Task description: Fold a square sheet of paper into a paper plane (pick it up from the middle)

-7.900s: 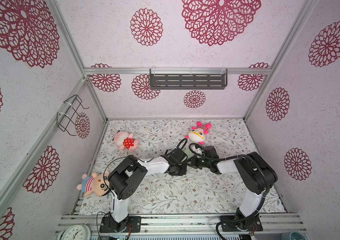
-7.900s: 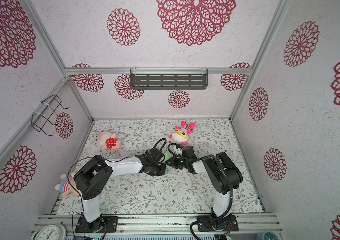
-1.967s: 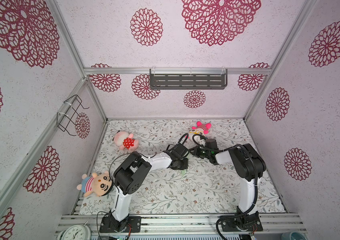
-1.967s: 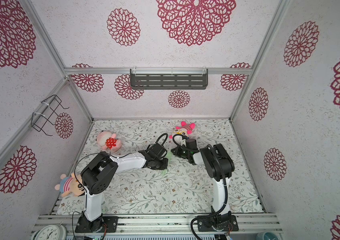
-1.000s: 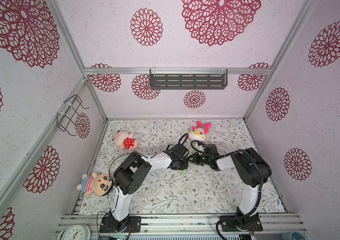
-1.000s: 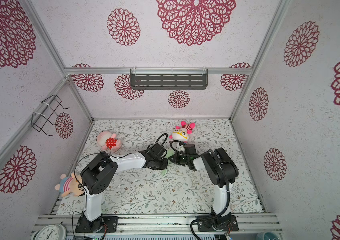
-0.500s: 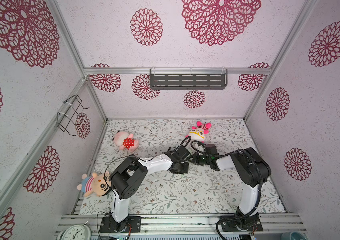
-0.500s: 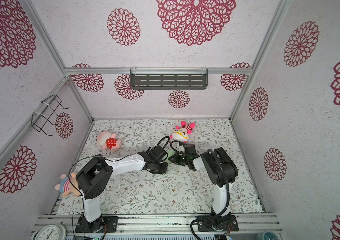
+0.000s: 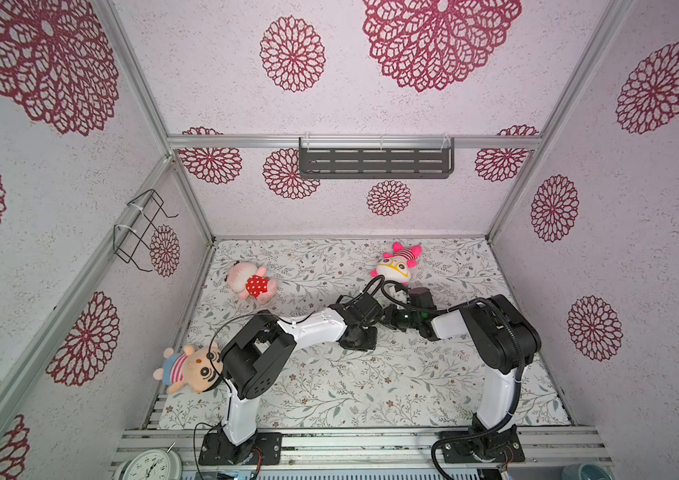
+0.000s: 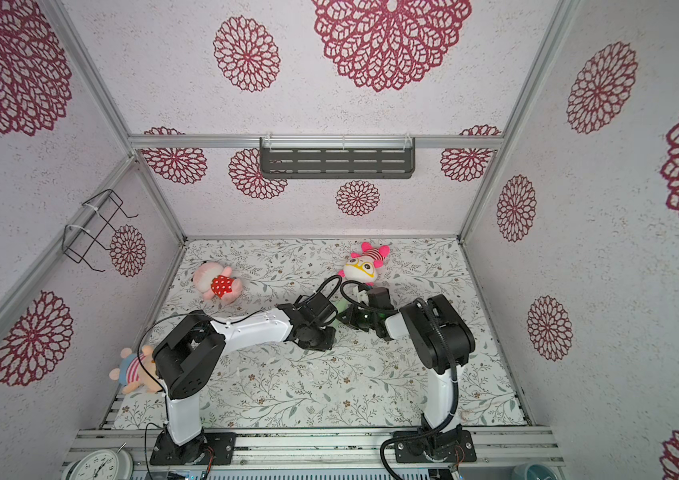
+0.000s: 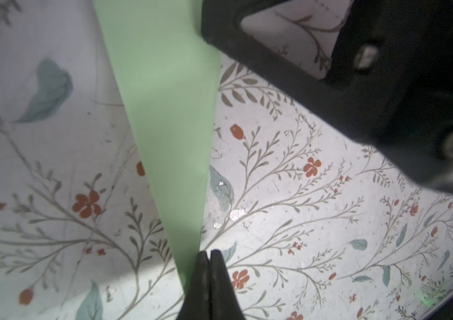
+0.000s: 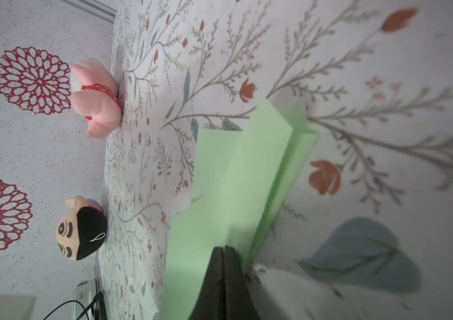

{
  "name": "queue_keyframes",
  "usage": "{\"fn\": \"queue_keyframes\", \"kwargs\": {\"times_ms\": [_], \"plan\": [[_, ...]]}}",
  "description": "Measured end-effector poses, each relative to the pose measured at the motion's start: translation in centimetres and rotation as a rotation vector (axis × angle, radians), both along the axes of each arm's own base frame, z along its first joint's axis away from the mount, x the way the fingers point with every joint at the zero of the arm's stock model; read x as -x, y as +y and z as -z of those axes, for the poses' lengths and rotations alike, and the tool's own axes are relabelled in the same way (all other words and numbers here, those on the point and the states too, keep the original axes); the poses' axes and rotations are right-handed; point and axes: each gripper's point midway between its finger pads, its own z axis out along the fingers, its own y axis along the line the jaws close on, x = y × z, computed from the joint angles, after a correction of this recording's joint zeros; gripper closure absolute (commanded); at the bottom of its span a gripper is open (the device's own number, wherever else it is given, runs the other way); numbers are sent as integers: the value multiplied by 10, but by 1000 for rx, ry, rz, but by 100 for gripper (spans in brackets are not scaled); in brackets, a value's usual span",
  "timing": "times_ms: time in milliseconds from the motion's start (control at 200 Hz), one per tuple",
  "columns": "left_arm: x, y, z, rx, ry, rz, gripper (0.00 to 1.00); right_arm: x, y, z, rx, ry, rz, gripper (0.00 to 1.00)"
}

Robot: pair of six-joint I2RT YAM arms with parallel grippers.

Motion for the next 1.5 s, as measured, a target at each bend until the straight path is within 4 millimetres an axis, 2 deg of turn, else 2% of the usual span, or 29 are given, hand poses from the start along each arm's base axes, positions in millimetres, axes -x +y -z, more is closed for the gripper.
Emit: {"fn": "queue_keyframes", "kwargs": {"times_ms": [215,290,365,505,916,1496], "plan": [[-21,-7,-18,-5,-82,-15,92,0,0,0,-3,6,4,94],[-29,-10,-17,-15,-96,-19,92,0,0,0,-4,7,5,94],[-32,-10,-6,-42,-91,-19,91,0,0,0,-6,10,7,94],[-28,-1,15,-105,-53,-18,91,0,0,0,-7,12,9,94],[-20,-3,15,-120,-43,-5,94,-1,1,0,-15,14,12,94],[7,-4,16,-128,-32,-1,97,-2,1,0,-28,26,23,95]]}}
